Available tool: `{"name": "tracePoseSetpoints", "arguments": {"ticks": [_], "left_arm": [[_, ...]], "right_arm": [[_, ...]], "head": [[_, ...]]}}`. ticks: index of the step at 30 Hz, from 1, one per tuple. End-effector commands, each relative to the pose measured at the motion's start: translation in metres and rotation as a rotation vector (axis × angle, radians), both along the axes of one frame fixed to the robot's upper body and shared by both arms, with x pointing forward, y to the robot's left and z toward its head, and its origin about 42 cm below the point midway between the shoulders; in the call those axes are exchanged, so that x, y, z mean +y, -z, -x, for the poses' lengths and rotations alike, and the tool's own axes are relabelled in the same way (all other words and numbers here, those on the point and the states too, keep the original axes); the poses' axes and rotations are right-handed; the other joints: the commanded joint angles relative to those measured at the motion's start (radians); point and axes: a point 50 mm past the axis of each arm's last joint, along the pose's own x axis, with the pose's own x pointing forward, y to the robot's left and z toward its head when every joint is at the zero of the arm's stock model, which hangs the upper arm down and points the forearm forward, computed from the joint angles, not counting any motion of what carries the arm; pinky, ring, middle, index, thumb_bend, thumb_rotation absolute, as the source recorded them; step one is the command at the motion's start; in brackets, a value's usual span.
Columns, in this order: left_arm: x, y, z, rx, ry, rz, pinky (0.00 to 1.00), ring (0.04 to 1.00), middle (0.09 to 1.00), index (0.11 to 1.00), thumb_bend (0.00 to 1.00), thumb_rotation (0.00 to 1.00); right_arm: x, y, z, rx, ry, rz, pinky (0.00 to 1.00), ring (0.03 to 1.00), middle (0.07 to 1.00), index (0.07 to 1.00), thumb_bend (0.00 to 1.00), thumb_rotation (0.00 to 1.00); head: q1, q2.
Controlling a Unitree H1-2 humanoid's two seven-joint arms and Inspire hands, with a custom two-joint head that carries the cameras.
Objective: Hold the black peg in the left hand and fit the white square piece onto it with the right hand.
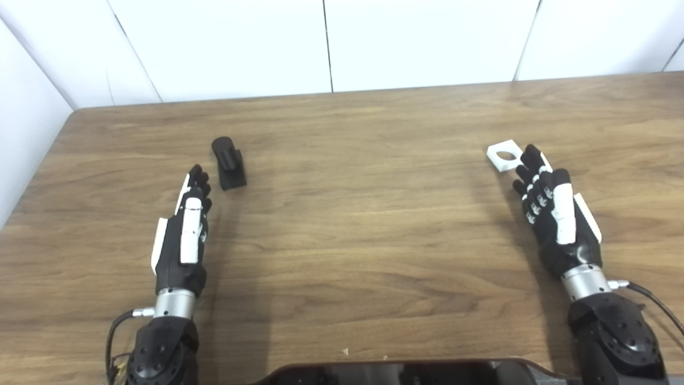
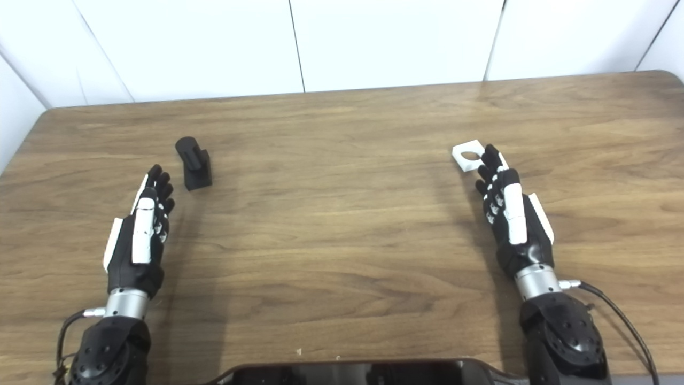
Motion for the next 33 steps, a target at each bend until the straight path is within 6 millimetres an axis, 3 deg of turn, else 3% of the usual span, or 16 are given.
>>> {"name": "tracePoseSetpoints", "arguments": {"ticks": [1, 6, 13, 17, 24, 33], "left_arm": [[0.000, -0.025, -0.014, -0.061, -0.025, -0.117, 1.00, 1.000, 1.000, 1.000, 0.47, 0.85], [-0.003, -0.042, -0.026, -0.038, -0.102, -0.369, 1.00, 1.000, 1.000, 1.000, 0.48, 0.76], [-0.016, -0.056, -0.044, 0.001, -0.193, -0.493, 1.00, 1.000, 1.000, 0.975, 0.55, 0.57], [-0.022, -0.060, -0.054, 0.033, -0.237, -0.546, 1.00, 1.000, 1.000, 0.950, 0.66, 0.46], [-0.022, -0.058, -0.075, 0.059, -0.306, -0.722, 1.00, 1.000, 0.998, 0.922, 0.78, 0.44], [-0.018, -0.049, -0.102, 0.123, -0.389, -0.914, 1.00, 1.000, 0.992, 0.854, 0.82, 0.45]], "right_arm": [[-0.001, -0.011, -0.007, -0.065, -0.011, 0.009, 1.00, 1.000, 1.000, 0.982, 0.61, 1.00], [-0.001, -0.009, -0.008, -0.069, -0.013, 0.014, 1.00, 1.000, 1.000, 0.986, 0.61, 1.00], [-0.001, -0.007, -0.009, -0.072, -0.012, 0.016, 1.00, 1.000, 1.000, 0.986, 0.61, 1.00], [-0.001, -0.007, -0.010, -0.070, -0.009, 0.026, 1.00, 1.000, 1.000, 0.980, 0.63, 1.00], [-0.001, -0.006, -0.010, -0.063, -0.005, 0.031, 1.00, 1.000, 1.000, 0.975, 0.64, 1.00], [0.000, -0.004, -0.008, -0.064, 0.002, 0.049, 0.99, 1.000, 1.000, 0.974, 0.65, 1.00]], "head": [[0.002, -0.001], [0.002, -0.009], [0.010, -0.017], [0.012, -0.022], [0.015, -0.029], [0.018, -0.037]]}}
